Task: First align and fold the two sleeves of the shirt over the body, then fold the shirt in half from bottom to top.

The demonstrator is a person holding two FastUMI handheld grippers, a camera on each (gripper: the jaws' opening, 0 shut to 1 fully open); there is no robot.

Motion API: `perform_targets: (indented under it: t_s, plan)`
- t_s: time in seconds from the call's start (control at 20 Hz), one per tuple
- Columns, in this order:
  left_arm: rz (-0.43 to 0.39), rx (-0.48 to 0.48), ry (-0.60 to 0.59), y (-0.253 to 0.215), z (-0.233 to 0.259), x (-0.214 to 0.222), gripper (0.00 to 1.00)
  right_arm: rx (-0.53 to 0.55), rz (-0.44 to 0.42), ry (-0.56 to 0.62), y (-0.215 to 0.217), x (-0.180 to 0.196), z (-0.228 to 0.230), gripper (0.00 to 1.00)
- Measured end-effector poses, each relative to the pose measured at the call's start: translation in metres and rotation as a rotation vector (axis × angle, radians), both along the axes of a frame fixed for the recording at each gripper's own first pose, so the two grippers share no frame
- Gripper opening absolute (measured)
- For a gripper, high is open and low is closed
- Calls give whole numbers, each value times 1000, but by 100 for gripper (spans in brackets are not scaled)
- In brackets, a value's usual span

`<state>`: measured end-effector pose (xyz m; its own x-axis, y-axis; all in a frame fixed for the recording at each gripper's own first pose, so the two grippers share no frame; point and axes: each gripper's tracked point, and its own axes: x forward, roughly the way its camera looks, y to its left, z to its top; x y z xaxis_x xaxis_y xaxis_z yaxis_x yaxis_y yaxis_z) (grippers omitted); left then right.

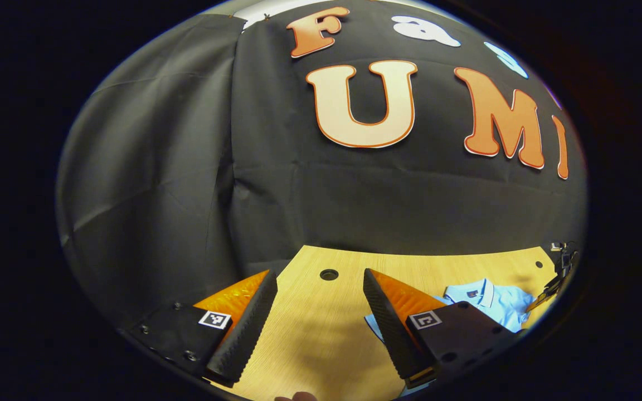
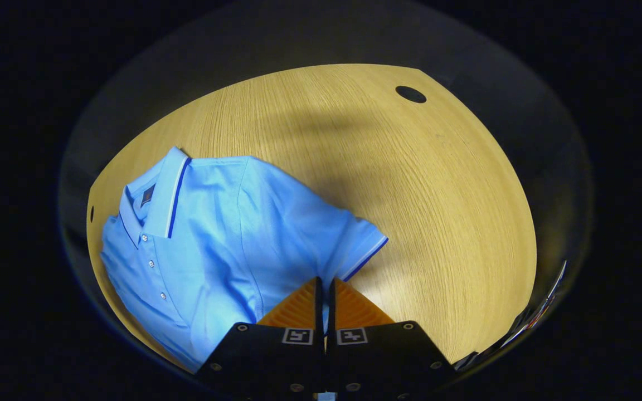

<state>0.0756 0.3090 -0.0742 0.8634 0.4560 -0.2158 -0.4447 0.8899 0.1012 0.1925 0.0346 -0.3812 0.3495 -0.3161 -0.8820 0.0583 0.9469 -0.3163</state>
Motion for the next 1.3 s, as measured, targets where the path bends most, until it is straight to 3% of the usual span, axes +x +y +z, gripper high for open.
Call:
perform_targets:
  t_s: [0.25, 0.6, 1.3]
  plan:
    - [-32, 15, -18, -6, 7, -2, 100, -25, 54, -78, 6, 21, 39, 1]
    - [-55, 18, -42, 2, 15, -8, 100, -25, 179, -154, 50, 26, 87, 0]
    - [-45, -26, -18, 45, -6, -28, 100, 100, 409, -89, 200, -17, 50, 1]
